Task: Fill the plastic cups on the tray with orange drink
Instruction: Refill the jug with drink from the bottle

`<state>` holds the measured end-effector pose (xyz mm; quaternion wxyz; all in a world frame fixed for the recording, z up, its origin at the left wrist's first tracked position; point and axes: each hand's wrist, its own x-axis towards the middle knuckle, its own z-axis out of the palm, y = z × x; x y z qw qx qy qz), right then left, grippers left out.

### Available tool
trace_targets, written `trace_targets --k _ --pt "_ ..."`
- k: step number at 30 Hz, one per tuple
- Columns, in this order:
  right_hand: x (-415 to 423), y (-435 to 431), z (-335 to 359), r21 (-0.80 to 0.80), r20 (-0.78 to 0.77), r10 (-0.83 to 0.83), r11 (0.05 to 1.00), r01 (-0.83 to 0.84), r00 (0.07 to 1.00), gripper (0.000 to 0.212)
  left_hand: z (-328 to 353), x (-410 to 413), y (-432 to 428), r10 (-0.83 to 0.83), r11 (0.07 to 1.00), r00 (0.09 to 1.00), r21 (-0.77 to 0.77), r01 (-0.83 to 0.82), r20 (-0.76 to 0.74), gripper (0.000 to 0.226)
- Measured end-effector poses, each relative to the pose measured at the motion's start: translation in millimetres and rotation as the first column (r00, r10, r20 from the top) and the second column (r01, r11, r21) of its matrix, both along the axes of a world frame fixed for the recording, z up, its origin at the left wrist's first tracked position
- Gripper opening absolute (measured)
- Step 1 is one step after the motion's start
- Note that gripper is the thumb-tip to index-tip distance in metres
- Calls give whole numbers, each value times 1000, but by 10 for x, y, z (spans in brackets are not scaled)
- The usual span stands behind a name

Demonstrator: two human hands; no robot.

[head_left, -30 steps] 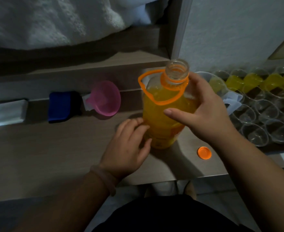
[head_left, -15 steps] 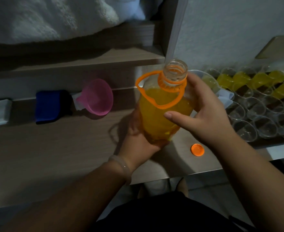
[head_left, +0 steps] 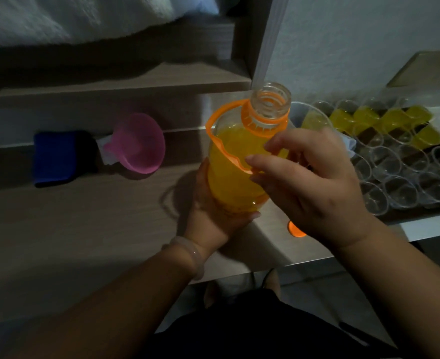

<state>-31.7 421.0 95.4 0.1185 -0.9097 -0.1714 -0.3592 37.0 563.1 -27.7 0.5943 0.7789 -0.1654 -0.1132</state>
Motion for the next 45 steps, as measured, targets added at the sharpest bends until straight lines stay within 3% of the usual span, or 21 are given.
trace_targets --k 2,5,8,12,18,24,29,37,45 --pt "24 15 -10 7 -13 -5 1000 5 1000 19 -43 54 1 -32 995 999 -92 30 -19 121" --pt "70 33 1 18 3 -16 1000 16 1000 17 -15 101 13 -55 992 998 -117 57 20 104" --pt "101 27 31 35 26 -24 999 23 999 18 28 64 67 -26 993 1000 -117 26 4 103" --pt "96 30 26 26 55 -52 998 51 997 16 174 86 222 -4 992 993 129 -11 116 100" --pt "79 20 21 64 62 -161 985 157 985 18 409 245 353 -197 929 950 355 103 241 101" --pt "109 15 -1 36 71 -232 973 229 970 17 594 324 465 -314 891 890 425 157 330 95" --pt "100 56 -65 51 35 -284 958 283 958 16 631 331 535 -369 824 876 544 154 310 104" --pt "134 133 -45 -12 -17 -391 920 391 920 16 738 318 556 -367 796 879 591 128 305 101" --pt "179 103 -49 -67 -116 -467 884 462 877 19 861 367 553 -403 702 881 701 124 247 106"
